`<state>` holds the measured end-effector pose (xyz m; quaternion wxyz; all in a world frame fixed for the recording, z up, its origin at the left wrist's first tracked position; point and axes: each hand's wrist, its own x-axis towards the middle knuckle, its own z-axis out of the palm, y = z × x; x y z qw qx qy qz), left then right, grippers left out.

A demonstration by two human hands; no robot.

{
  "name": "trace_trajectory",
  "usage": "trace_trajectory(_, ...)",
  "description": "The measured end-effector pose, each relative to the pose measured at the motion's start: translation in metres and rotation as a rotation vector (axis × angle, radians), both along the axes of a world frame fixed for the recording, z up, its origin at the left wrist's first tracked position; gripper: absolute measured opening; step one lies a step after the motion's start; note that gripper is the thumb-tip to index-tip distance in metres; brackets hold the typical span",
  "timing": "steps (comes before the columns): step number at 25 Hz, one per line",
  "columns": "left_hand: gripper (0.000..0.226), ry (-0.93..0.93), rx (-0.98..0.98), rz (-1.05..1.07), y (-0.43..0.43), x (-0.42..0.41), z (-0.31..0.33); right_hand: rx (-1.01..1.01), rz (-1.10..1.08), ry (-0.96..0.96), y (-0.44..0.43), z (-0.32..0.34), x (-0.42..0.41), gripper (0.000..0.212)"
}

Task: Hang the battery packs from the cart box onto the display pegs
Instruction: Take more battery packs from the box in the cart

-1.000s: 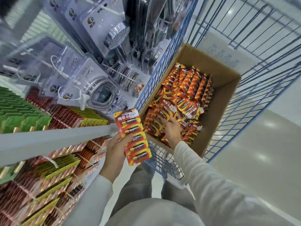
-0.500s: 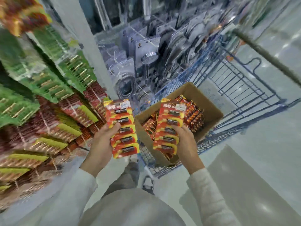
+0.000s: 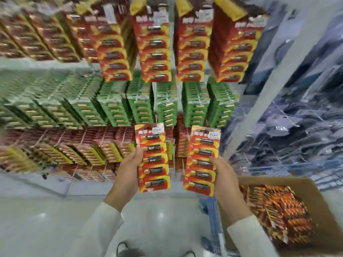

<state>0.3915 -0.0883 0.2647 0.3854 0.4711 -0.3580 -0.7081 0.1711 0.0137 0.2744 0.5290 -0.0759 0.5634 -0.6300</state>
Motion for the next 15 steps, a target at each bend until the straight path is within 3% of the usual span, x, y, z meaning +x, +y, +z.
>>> trace_trajectory(7, 0.046, 0.080, -0.137, 0.181, -0.071, 0.173, 0.033, -0.119, 0.254, 0.098, -0.111, 0.047, 0.159, 0.023)
trace_trajectory(9, 0.057, 0.135, -0.169, 0.182, -0.092, 0.219, 0.042, -0.105, 0.254, 0.101, -0.141, 0.055, 0.206, 0.022)
trace_trajectory(12, 0.044, 0.138, -0.214, 0.240, -0.116, 0.269, 0.051, -0.086, 0.229, 0.110, -0.173, 0.061, 0.256, 0.016)
trace_trajectory(15, 0.049, 0.130, -0.232, 0.271, -0.140, 0.301, 0.068, -0.057, 0.221, 0.099, -0.199, 0.067, 0.291, 0.019)
